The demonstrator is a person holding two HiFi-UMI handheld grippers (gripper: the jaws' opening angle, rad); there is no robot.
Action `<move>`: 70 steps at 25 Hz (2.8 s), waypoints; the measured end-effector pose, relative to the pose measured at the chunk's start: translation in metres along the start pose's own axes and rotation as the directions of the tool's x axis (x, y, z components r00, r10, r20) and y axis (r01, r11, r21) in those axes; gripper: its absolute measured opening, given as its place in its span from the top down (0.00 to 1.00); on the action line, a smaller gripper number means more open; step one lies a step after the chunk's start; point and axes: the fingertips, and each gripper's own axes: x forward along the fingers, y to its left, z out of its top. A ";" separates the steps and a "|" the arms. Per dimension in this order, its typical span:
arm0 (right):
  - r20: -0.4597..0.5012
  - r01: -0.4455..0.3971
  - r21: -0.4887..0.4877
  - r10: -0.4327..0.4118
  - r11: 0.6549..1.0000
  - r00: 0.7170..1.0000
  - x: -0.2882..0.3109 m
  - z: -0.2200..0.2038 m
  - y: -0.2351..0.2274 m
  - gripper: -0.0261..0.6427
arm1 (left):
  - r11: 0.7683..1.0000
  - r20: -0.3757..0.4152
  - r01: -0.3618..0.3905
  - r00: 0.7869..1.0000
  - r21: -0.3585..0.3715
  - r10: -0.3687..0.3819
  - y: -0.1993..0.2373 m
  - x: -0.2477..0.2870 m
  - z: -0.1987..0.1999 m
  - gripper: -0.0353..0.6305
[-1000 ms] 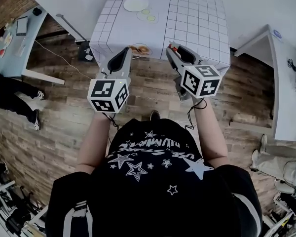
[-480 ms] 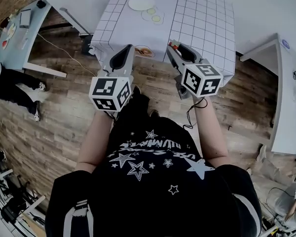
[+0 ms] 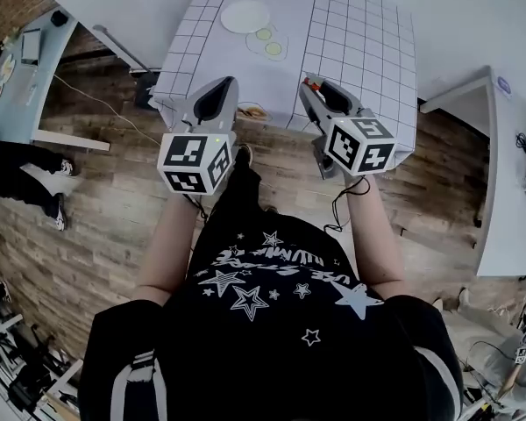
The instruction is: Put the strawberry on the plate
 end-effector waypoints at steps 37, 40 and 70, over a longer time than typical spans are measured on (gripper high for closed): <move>-0.225 0.078 -0.027 -0.082 0.997 0.971 0.274 0.005 -0.062 0.75 | 0.997 -0.138 0.055 0.989 -0.048 -0.061 0.198 0.170 -0.026 0.94; -0.269 0.081 -0.053 -0.092 0.995 0.959 0.293 -0.009 -0.062 0.75 | 0.997 -0.154 0.067 0.985 -0.035 -0.072 0.208 0.176 -0.035 0.93; -0.460 0.097 -0.182 -0.172 0.979 0.871 0.342 -0.060 -0.076 0.72 | 0.996 -0.212 0.049 0.975 -0.081 -0.065 0.231 0.179 -0.064 0.93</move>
